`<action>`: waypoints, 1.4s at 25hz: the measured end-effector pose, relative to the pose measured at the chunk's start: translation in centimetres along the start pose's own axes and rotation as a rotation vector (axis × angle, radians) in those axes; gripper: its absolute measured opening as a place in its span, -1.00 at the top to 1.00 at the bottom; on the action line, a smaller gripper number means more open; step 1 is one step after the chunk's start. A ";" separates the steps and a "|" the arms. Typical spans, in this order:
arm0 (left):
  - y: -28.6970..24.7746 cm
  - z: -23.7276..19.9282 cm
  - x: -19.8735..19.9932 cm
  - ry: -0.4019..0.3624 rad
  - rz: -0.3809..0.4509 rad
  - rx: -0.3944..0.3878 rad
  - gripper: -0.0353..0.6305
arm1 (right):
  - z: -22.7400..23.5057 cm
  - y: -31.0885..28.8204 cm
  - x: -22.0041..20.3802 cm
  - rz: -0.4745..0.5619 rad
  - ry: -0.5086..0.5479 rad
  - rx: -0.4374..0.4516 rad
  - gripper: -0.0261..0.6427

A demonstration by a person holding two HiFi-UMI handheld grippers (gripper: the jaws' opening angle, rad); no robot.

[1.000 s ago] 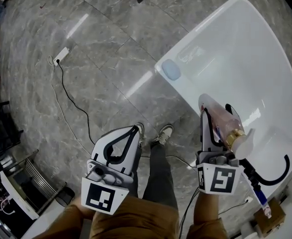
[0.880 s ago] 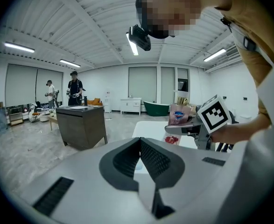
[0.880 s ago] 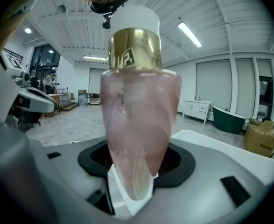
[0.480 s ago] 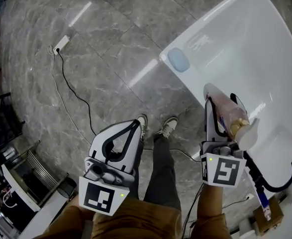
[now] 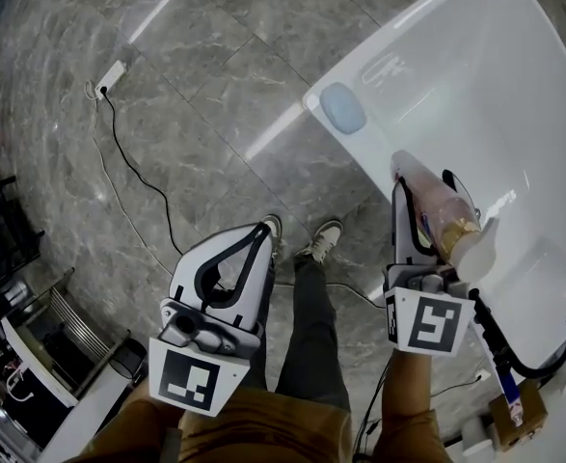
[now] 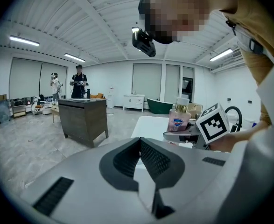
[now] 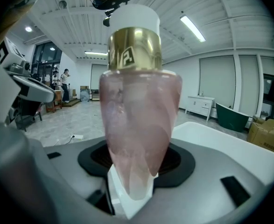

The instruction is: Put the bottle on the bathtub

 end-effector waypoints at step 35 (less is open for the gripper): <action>-0.4 -1.4 -3.5 0.028 -0.057 0.035 0.87 | -1.7 -3.5 -6.2 -0.028 -0.015 0.013 0.21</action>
Point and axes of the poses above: the fingertips, and each gripper's own axes: y backward along the fingers, z to its right, x out of its top, the point moved 5 cm from there along y, backward along the fingers, and after that the axes turned 10 degrees about z, right-handed, at the moved point
